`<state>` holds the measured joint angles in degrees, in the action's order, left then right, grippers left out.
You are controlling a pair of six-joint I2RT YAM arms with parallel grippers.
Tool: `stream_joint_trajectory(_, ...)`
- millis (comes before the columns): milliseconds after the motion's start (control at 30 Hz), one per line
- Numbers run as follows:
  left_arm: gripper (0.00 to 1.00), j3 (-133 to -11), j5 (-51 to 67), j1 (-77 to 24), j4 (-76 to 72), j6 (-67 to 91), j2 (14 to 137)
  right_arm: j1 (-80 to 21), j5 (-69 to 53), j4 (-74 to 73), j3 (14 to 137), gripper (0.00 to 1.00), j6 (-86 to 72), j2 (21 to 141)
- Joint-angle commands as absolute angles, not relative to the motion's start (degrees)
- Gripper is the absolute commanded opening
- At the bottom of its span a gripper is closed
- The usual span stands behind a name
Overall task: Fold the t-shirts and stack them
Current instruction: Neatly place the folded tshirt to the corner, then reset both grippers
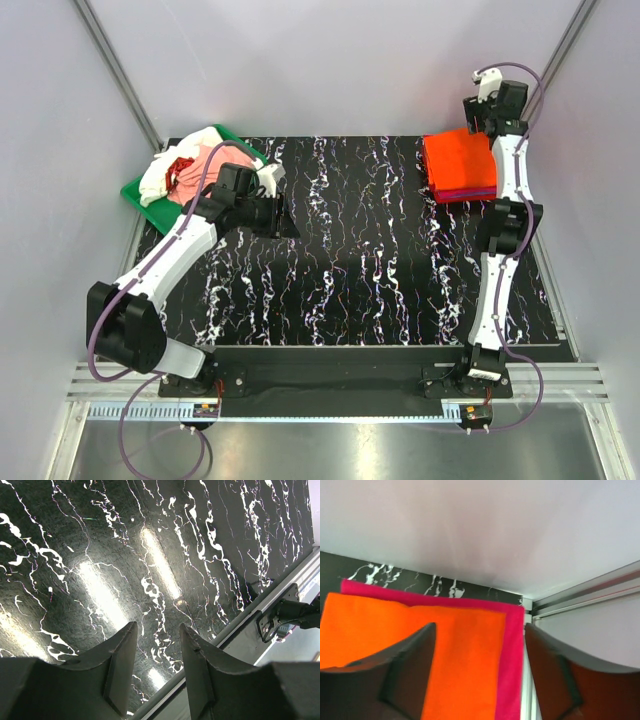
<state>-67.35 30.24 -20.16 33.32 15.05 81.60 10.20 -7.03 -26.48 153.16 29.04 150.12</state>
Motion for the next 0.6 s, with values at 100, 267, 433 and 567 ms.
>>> stream_joint_trajectory(100, 0.45, -67.6, 30.9, -19.0, 31.6, 15.5, 81.8, 10.7, -0.6, -21.9, 148.4, 0.91, 20.5, 139.9)
stream_joint_trajectory(267, 0.45, -68.1, 31.2, -17.7, 31.4, 15.5, 80.9, 10.7, 3.0, -28.4, 139.8, 1.00, 3.1, 124.7)
stream_joint_trajectory(433, 0.46, -68.1, 30.2, -16.6, 30.5, 14.9, 77.2, 10.6, -9.7, -37.8, 127.7, 1.00, -12.5, 108.5)
stream_joint_trajectory(567, 0.46, -68.6, 31.6, -16.3, 28.7, 14.4, 73.0, 10.4, -23.0, -40.4, 105.9, 1.00, -21.8, 95.0)
